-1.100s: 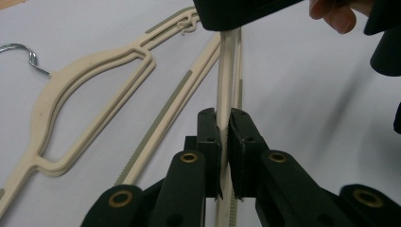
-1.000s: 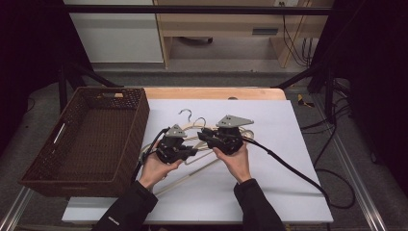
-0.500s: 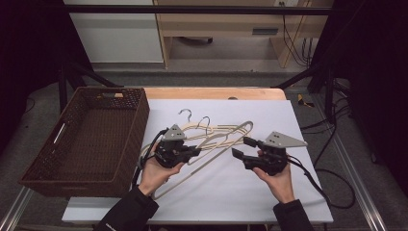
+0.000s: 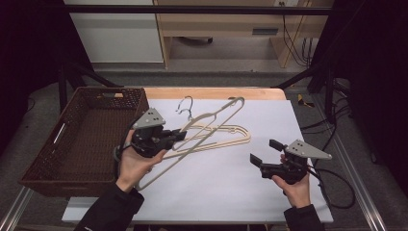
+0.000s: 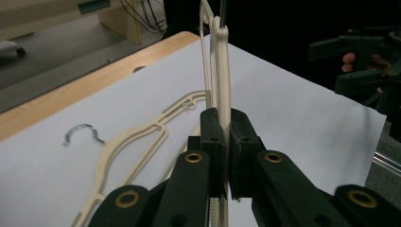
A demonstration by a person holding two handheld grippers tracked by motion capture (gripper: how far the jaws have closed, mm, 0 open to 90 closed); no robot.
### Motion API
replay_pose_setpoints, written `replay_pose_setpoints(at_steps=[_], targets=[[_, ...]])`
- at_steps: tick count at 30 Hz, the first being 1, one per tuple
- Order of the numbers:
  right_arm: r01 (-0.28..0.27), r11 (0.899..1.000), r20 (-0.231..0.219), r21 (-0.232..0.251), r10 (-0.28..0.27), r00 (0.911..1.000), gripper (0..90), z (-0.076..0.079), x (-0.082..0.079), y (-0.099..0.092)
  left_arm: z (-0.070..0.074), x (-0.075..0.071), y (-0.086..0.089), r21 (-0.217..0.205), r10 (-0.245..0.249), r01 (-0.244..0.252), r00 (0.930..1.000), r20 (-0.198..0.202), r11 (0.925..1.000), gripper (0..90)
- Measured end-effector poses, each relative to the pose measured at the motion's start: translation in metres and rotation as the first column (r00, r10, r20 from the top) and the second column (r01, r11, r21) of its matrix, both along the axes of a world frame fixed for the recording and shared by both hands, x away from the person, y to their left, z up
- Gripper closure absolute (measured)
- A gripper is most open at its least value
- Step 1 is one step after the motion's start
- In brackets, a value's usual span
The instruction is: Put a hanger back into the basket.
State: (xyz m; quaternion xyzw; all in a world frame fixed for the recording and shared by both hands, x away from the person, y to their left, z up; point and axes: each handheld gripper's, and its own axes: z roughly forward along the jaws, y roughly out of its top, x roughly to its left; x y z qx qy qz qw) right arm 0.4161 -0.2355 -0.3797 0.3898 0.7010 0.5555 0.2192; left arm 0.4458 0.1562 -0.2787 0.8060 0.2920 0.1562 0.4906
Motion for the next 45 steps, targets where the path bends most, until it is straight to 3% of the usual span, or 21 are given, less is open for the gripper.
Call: replay_pose_setpoints(at_steps=[7, 10, 14, 18, 22, 29, 45], targets=[[0.020, 1.000, 0.007, 0.002, -0.020, 0.9998, 7.5, 0.001, -0.005, -0.009, 0.036, 0.000, 0.035, -0.027, -0.009, 0.011, 0.9980, 0.063, 0.9996, 86.3], [0.023, 1.000, 0.011, -0.002, -0.023, 0.9997, 7.3, 0.001, -0.007, -0.011, 0.044, 0.004, 0.051, -0.025, 0.005, -0.003, 0.9975, 0.071, 0.9997, 86.4], [0.028, 1.000, 0.010, -0.007, -0.028, 0.9995, 7.0, 0.000, -0.006, -0.012, 0.046, 0.015, 0.074, -0.036, 0.035, -0.033, 0.9981, 0.050, 0.9988, 86.4], [0.036, 0.999, 0.009, -0.003, -0.036, 0.9993, 6.7, 0.000, -0.006, -0.014, 0.045, 0.026, 0.096, -0.019, 0.083, -0.082, 0.9948, 0.059, 0.9964, 86.4], [0.042, 0.999, 0.007, -0.003, -0.042, 0.9991, 6.6, 0.000, -0.006, -0.015, 0.040, 0.037, 0.118, -0.030, 0.105, -0.104, 0.9930, 0.054, 0.9941, 86.3], [0.045, 0.999, 0.003, -0.013, -0.045, 0.9990, 6.3, -0.001, -0.005, -0.014, 0.029, 0.052, 0.149, -0.006, 0.149, -0.149, 0.9872, 0.057, 0.9888, 86.3], [0.046, 0.999, -0.004, -0.013, -0.046, 0.9989, 6.1, -0.003, -0.004, -0.014, 0.001, 0.068, 0.210, 0.034, 0.228, -0.229, 0.9733, 0.029, 0.9729, 86.3]])
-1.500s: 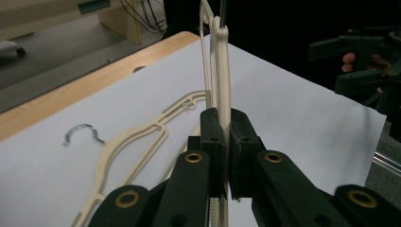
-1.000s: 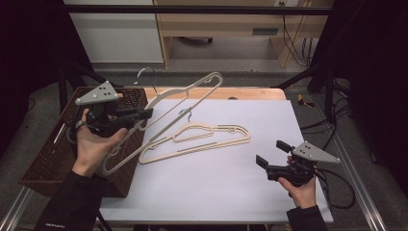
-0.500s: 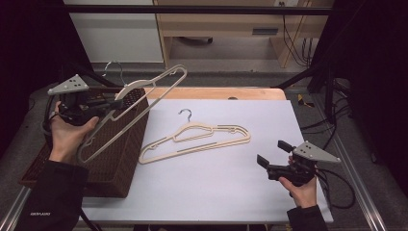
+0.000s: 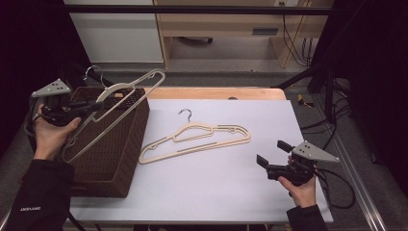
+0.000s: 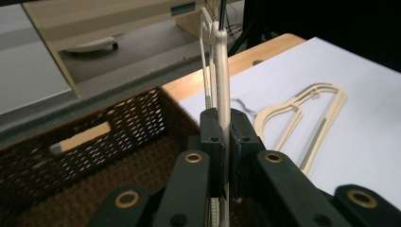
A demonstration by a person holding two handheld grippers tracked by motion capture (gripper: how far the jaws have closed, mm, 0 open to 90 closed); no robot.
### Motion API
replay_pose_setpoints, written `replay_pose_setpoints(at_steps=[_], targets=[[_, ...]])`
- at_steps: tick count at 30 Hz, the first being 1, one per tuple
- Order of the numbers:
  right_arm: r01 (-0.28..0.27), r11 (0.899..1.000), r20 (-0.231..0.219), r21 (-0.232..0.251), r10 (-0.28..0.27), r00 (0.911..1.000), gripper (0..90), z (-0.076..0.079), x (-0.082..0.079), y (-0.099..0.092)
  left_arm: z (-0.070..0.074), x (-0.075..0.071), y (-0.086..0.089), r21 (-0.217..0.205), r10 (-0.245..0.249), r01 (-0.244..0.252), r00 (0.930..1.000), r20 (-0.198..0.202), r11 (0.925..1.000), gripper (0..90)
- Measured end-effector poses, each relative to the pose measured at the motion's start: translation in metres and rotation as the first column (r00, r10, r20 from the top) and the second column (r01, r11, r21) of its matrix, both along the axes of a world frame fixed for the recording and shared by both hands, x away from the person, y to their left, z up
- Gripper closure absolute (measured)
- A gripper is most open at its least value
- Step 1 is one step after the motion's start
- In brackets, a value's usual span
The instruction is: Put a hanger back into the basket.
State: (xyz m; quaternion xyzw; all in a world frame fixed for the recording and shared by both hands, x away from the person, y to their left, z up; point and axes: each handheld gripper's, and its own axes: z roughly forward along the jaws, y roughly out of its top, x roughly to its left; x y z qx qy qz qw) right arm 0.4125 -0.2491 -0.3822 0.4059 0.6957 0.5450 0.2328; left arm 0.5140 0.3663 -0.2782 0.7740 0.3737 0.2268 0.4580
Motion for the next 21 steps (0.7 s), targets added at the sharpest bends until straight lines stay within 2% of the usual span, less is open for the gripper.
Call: replay_pose_setpoints(at_steps=[11, 14, 21], targets=[[0.004, 1.000, -0.006, -0.008, -0.004, 1.0000, 6.1, -0.002, 0.002, 0.001, -0.017, -0.005, 0.037, 0.000, 0.061, -0.061, 0.9973, -0.041, 0.9981, 86.3], [0.004, 1.000, -0.008, -0.008, -0.004, 1.0000, 6.1, -0.002, 0.002, 0.001, -0.020, -0.008, 0.044, -0.008, 0.063, -0.064, 0.9967, -0.050, 0.9979, 86.3], [0.005, 1.000, -0.011, -0.004, -0.005, 0.9999, 6.1, -0.003, 0.002, 0.001, -0.023, -0.014, 0.057, 0.005, 0.058, -0.058, 0.9961, -0.067, 0.9983, 86.3]])
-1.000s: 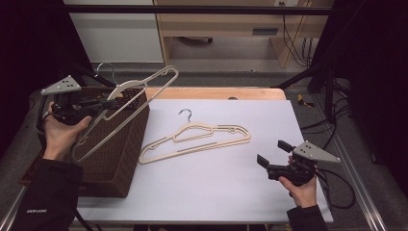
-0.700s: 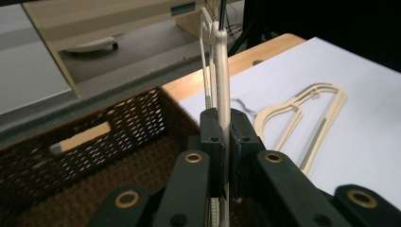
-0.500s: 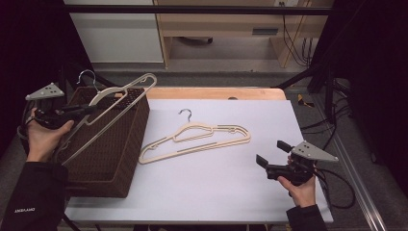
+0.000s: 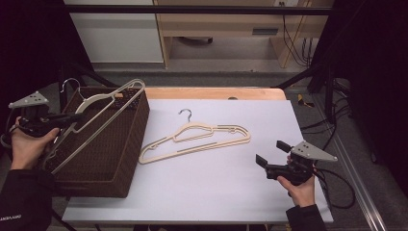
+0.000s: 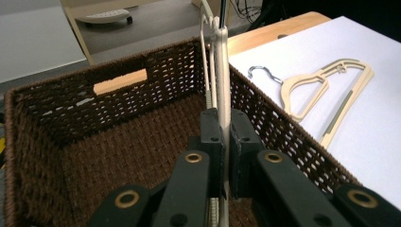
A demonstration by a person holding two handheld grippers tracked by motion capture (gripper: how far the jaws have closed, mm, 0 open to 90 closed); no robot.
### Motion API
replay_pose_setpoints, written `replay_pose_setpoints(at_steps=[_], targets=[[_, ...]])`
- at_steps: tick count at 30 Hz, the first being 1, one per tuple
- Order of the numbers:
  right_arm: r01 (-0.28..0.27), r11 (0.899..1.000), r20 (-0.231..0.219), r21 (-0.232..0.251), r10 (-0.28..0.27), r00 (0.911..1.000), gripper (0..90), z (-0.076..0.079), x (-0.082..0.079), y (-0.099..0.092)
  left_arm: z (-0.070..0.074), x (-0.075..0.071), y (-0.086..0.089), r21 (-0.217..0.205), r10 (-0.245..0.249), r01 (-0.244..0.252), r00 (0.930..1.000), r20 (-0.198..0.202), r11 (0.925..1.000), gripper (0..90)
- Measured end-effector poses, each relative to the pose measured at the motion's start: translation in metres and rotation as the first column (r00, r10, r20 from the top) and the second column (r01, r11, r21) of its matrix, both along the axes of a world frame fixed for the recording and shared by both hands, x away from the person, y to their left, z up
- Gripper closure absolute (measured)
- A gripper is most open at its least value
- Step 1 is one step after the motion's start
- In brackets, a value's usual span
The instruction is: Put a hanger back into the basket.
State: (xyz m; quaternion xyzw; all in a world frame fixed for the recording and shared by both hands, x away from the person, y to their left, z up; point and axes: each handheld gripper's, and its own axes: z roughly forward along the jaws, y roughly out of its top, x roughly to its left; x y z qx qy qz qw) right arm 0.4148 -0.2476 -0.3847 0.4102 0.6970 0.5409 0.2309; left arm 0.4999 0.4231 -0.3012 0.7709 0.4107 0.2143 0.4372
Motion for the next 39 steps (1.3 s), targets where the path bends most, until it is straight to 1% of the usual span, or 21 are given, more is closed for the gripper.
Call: replay_pose_setpoints(at_steps=[4, 10, 13, 16, 17, 18, 19, 22, 23, 24, 25, 26, 27, 29, 32, 33, 34, 35, 36, 37, 39], targets=[[-0.001, 1.000, -0.001, -0.003, 0.001, 1.0000, 6.1, -0.001, 0.000, 0.001, -0.006, -0.001, 0.004, 0.011, 0.011, -0.011, 0.9998, -0.017, 0.9999, 86.3], [-0.006, 1.000, -0.005, -0.006, 0.006, 1.0000, 6.1, -0.002, 0.001, 0.003, -0.020, -0.002, 0.011, -0.010, 0.021, -0.021, 0.9990, -0.040, 0.9997, 86.2], [-0.007, 1.000, -0.006, -0.008, 0.007, 1.0000, 6.1, -0.002, 0.001, 0.003, -0.031, -0.004, 0.014, -0.013, 0.016, -0.017, 0.9976, -0.068, 0.9998, 86.3], [-0.008, 1.000, -0.010, -0.008, 0.008, 0.9999, 6.1, -0.003, 0.002, 0.003, -0.035, -0.004, 0.015, -0.012, 0.010, -0.011, 0.9960, -0.089, 0.9999, 86.3], [-0.006, 1.000, -0.013, -0.007, 0.006, 0.9999, 6.1, -0.004, 0.002, 0.005, -0.038, -0.005, 0.014, 0.005, 0.008, -0.007, 0.9940, -0.109, 1.0000, 86.3], [-0.006, 1.000, -0.013, -0.007, 0.006, 0.9999, 6.1, -0.004, 0.002, 0.005, -0.038, -0.005, 0.014, 0.005, 0.008, -0.007, 0.9940, -0.109, 1.0000, 86.3], [-0.011, 1.000, -0.013, -0.009, 0.011, 0.9999, 6.1, -0.004, 0.003, 0.005, -0.043, -0.005, 0.013, 0.030, 0.010, -0.006, 0.9915, -0.130, 0.9995, 86.3], [-0.009, 1.000, -0.015, -0.010, 0.009, 0.9998, 6.1, -0.005, 0.003, 0.006, -0.046, -0.004, 0.010, 0.023, -0.003, 0.006, 0.9907, -0.136, 0.9997, 86.3], [-0.007, 1.000, -0.017, -0.010, 0.007, 0.9998, 6.1, -0.005, 0.003, 0.006, -0.050, -0.001, 0.006, 0.044, 0.002, 0.005, 0.9894, -0.145, 0.9990, 86.2], [-0.007, 1.000, -0.017, -0.010, 0.007, 0.9998, 6.1, -0.005, 0.003, 0.006, -0.050, -0.001, 0.006, 0.044, 0.002, 0.005, 0.9894, -0.145, 0.9990, 86.2], [-0.009, 1.000, -0.018, -0.009, 0.009, 0.9998, 6.1, -0.006, 0.004, 0.007, -0.055, 0.003, 0.002, 0.068, 0.021, -0.010, 0.9873, -0.158, 0.9976, 86.2], [-0.009, 1.000, -0.018, -0.009, 0.009, 0.9998, 6.1, -0.006, 0.004, 0.007, -0.055, 0.003, 0.002, 0.068, 0.021, -0.010, 0.9873, -0.158, 0.9976, 86.1], [-0.009, 1.000, -0.020, -0.012, 0.009, 0.9997, 6.1, -0.006, 0.003, 0.007, -0.061, 0.008, -0.001, 0.094, 0.048, -0.032, 0.9830, -0.177, 0.9951, 86.0], [-0.010, 1.000, -0.020, -0.013, 0.010, 0.9997, 6.1, -0.006, 0.003, 0.007, -0.064, 0.010, -0.002, 0.105, 0.061, -0.042, 0.9807, -0.186, 0.9936, 86.0], [-0.011, 1.000, -0.020, -0.012, 0.010, 0.9998, 6.1, -0.006, 0.003, 0.007, -0.069, 0.013, -0.003, 0.143, 0.098, -0.067, 0.9696, -0.224, 0.9875, 85.3], [-0.010, 1.000, -0.019, -0.011, 0.010, 0.9998, 6.1, -0.006, 0.004, 0.007, -0.070, 0.013, -0.001, 0.143, 0.128, -0.097, 0.9652, -0.228, 0.9849, 84.4], [-0.012, 1.000, -0.019, -0.010, 0.012, 0.9997, 6.1, -0.006, 0.004, 0.008, -0.070, 0.013, -0.001, 0.143, 0.128, -0.097, 0.9652, -0.228, 0.9849, 83.9], [-0.012, 1.000, -0.021, -0.009, 0.012, 0.9997, 6.1, -0.006, 0.004, 0.008, -0.070, 0.012, 0.001, 0.144, 0.161, -0.130, 0.9596, -0.231, 0.9810, 83.3], [-0.012, 1.000, -0.021, -0.009, 0.012, 0.9997, 6.1, -0.006, 0.004, 0.008, -0.070, 0.012, 0.001, 0.144, 0.161, -0.130, 0.9596, -0.231, 0.9810, 81.7], [-0.014, 1.000, -0.021, -0.011, 0.014, 0.9997, 6.1, -0.007, 0.004, 0.009, -0.068, 0.010, 0.003, 0.144, 0.190, -0.160, 0.9547, -0.229, 0.9765, 80.1], [-0.017, 1.000, -0.022, -0.012, 0.017, 0.9996, 6.0, -0.007, 0.004, 0.009, -0.067, 0.008, 0.005, 0.141, 0.209, -0.181, 0.9523, -0.222, 0.9734, 74.0]])
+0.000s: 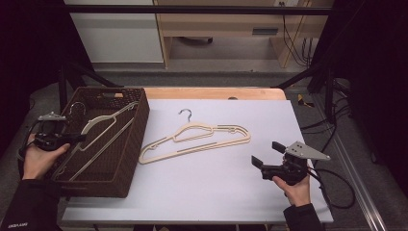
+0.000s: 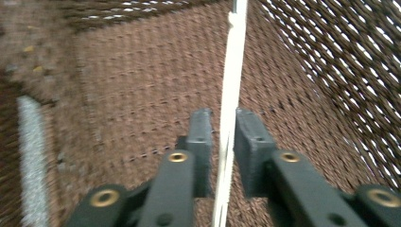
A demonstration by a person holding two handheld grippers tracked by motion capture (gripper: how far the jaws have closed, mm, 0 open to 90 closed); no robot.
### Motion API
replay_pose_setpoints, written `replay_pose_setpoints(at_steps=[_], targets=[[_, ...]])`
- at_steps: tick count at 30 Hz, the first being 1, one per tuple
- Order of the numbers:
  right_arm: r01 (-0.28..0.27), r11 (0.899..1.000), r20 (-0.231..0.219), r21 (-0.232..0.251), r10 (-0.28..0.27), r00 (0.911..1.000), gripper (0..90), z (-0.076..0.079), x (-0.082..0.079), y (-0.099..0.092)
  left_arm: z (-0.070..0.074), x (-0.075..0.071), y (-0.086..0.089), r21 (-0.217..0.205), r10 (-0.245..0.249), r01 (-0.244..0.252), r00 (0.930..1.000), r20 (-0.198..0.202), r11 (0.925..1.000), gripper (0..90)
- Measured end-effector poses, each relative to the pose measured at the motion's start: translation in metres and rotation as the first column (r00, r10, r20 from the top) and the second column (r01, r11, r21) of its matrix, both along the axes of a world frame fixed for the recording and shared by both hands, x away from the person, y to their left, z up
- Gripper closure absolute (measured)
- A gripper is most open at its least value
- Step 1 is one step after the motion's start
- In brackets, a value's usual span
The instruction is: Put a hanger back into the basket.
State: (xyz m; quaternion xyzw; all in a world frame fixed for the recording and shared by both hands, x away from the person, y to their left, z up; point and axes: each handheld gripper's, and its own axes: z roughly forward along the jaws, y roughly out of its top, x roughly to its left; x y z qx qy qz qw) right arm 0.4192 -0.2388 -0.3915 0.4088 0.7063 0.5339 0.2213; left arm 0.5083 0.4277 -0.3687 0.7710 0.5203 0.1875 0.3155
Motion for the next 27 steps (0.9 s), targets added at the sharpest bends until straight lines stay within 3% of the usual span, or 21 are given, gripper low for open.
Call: replay_pose_setpoints(at_steps=[2, 5, 6, 7, 8, 9, 13, 14, 15, 16, 17, 19, 20, 21, 22, 27], targets=[[0.000, 1.000, 0.001, 0.001, 0.000, 1.0000, 6.0, 0.000, 0.000, 0.000, 0.003, -0.005, 0.004, -0.004, 0.039, -0.039, 0.9989, 0.025, 0.9992, 70.4], [0.004, 1.000, 0.004, 0.004, -0.004, 1.0000, 5.9, 0.001, -0.001, 0.000, 0.005, -0.010, 0.005, -0.005, 0.053, -0.053, 0.9973, 0.051, 0.9986, 64.6], [0.003, 1.000, 0.006, 0.005, -0.003, 1.0000, 6.0, 0.002, -0.001, -0.001, 0.008, -0.016, 0.005, -0.033, 0.078, -0.076, 0.9936, 0.082, 0.9966, 60.0], [0.005, 1.000, 0.011, 0.008, -0.005, 0.9999, 6.0, 0.002, -0.001, -0.001, 0.008, -0.016, 0.005, -0.033, 0.078, -0.076, 0.9936, 0.082, 0.9966, 57.6], [0.006, 1.000, 0.012, 0.007, -0.006, 0.9999, 5.9, 0.003, -0.001, -0.001, 0.012, -0.021, 0.002, -0.049, 0.082, -0.077, 0.9897, 0.117, 0.9959, 55.8], [0.006, 1.000, 0.012, 0.007, -0.006, 0.9999, 5.9, 0.003, -0.001, -0.001, 0.012, -0.021, 0.002, -0.049, 0.082, -0.077, 0.9897, 0.117, 0.9959, 53.0], [0.003, 1.000, 0.013, 0.002, -0.003, 0.9999, 5.8, 0.004, -0.002, -0.002, 0.023, -0.034, -0.008, -0.089, 0.080, -0.064, 0.9779, 0.193, 0.9940, 46.4], [0.005, 1.000, 0.015, 0.008, -0.005, 0.9999, 5.7, 0.004, -0.003, -0.002, 0.026, -0.037, -0.012, -0.093, 0.085, -0.065, 0.9709, 0.224, 0.9935, 42.0], [0.005, 1.000, 0.015, 0.008, -0.005, 0.9999, 5.7, 0.004, -0.003, -0.002, 0.028, -0.039, -0.015, -0.093, 0.079, -0.058, 0.9688, 0.235, 0.9940, 42.0], [0.008, 1.000, 0.017, 0.009, -0.008, 0.9998, 5.7, 0.005, -0.003, -0.003, 0.032, -0.044, -0.023, -0.118, 0.069, -0.038, 0.9607, 0.269, 0.9922, 38.5], [0.008, 1.000, 0.017, 0.009, -0.008, 0.9998, 5.7, 0.005, -0.003, -0.003, 0.032, -0.044, -0.023, -0.118, 0.069, -0.038, 0.9607, 0.269, 0.9922, 36.4], [0.011, 1.000, 0.019, 0.012, -0.011, 0.9998, 5.6, 0.006, -0.004, -0.003, 0.036, -0.048, -0.032, -0.134, 0.061, -0.021, 0.9529, 0.297, 0.9907, 33.5], [0.010, 1.000, 0.022, 0.012, -0.010, 0.9997, 5.5, 0.006, -0.004, -0.004, 0.038, -0.053, -0.042, -0.157, 0.048, 0.004, 0.9442, 0.326, 0.9876, 29.8], [0.010, 1.000, 0.022, 0.012, -0.010, 0.9997, 5.5, 0.006, -0.004, -0.004, 0.038, -0.053, -0.042, -0.157, 0.048, 0.004, 0.9442, 0.326, 0.9876, 27.9], [0.009, 1.000, 0.022, 0.014, -0.010, 0.9997, 5.4, 0.007, -0.005, -0.004, 0.040, -0.057, -0.052, -0.174, 0.024, 0.040, 0.9346, 0.355, 0.9839, 25.4], [0.008, 1.000, 0.024, 0.016, -0.008, 0.9997, 5.3, 0.007, -0.005, -0.004, 0.039, -0.064, -0.078, -0.191, -0.026, 0.105, 0.9250, 0.379, 0.9760, 13.9]])
